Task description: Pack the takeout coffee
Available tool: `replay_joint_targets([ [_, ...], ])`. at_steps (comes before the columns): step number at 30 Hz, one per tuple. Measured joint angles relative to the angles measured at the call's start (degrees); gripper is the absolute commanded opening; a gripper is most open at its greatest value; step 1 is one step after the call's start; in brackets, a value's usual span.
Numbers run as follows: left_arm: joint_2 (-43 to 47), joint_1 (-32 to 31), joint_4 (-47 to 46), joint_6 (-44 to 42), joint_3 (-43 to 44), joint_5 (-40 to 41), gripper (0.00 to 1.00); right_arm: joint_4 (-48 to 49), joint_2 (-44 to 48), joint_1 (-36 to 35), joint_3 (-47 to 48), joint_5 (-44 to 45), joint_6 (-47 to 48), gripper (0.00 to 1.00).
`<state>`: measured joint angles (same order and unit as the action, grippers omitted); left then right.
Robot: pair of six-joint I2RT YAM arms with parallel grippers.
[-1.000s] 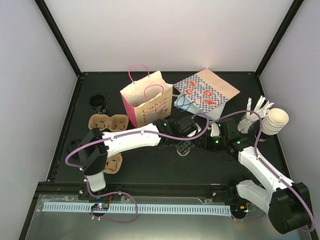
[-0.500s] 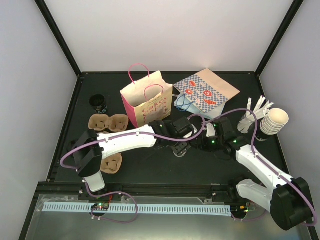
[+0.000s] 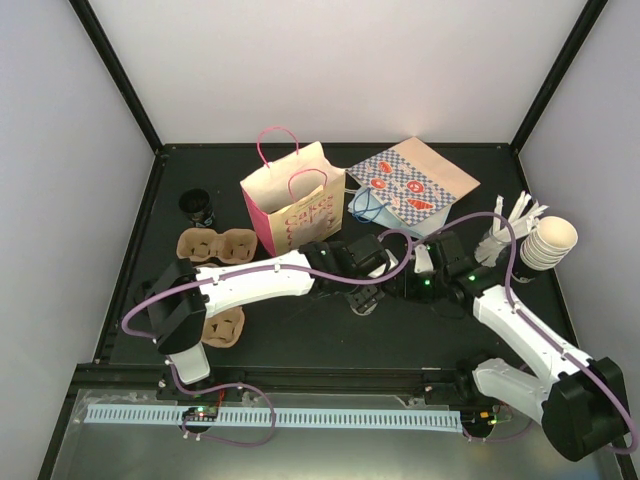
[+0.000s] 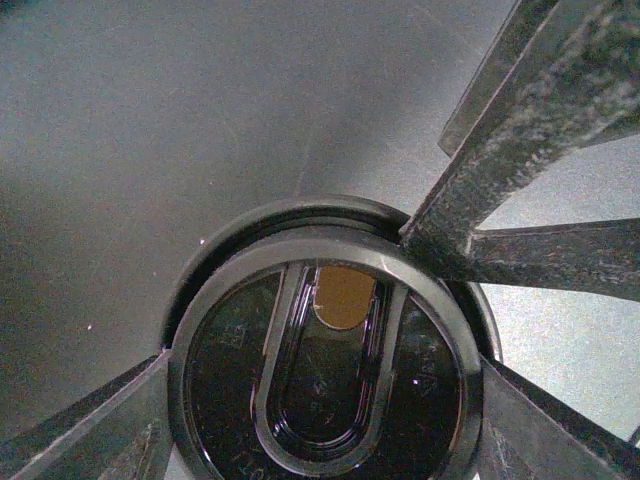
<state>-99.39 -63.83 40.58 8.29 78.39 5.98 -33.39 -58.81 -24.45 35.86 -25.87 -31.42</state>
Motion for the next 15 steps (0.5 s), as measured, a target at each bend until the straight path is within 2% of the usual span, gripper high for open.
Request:
replay_joint_targets([
  [15,-0.1,0.0,-0.2,-0.1,0.0,-0.3,0.78,-5.4,2.5,0.0,2.6,2.8,2.8,0.49],
])
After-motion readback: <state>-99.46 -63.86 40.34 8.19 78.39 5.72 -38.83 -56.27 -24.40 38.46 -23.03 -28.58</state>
